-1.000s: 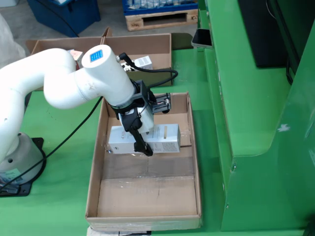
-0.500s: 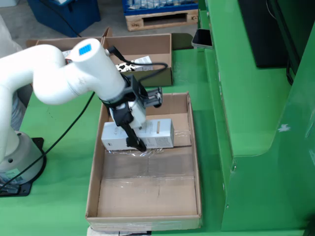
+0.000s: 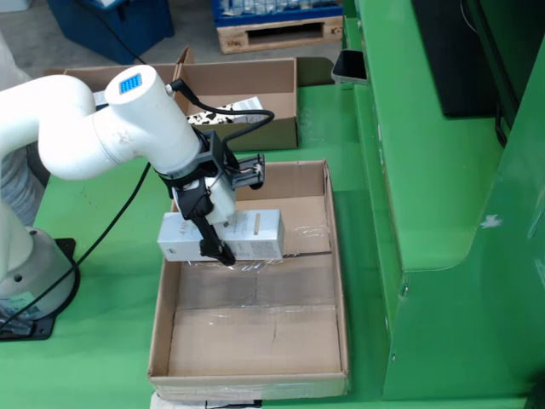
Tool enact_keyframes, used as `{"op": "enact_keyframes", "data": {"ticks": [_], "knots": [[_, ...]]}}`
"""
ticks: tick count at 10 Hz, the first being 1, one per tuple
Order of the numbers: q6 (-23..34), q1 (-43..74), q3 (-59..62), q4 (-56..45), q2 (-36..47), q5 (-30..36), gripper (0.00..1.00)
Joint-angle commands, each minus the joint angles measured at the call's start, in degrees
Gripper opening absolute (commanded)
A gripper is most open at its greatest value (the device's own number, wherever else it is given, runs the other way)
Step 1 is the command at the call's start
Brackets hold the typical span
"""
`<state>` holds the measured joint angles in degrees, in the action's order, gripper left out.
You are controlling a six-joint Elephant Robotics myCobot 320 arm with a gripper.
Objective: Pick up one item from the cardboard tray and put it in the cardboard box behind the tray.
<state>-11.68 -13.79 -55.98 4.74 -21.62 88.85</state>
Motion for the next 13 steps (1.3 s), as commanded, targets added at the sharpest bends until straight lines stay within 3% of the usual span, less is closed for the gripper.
{"op": "enact_keyframes", "data": {"ticks": [1,5,7,13], "knots": [[-1.08,-1.59,-1.16,0.1,6.2,-0.89,0.0],[-1.84,-2.41,1.2,-2.64,7.11,-1.42,0.0],[-2.47,-2.82,-2.46,-3.76,11.88,-1.8,0.0],[-1.81,-2.2,5.62,-8.73,9.66,-1.71,0.0]]}}
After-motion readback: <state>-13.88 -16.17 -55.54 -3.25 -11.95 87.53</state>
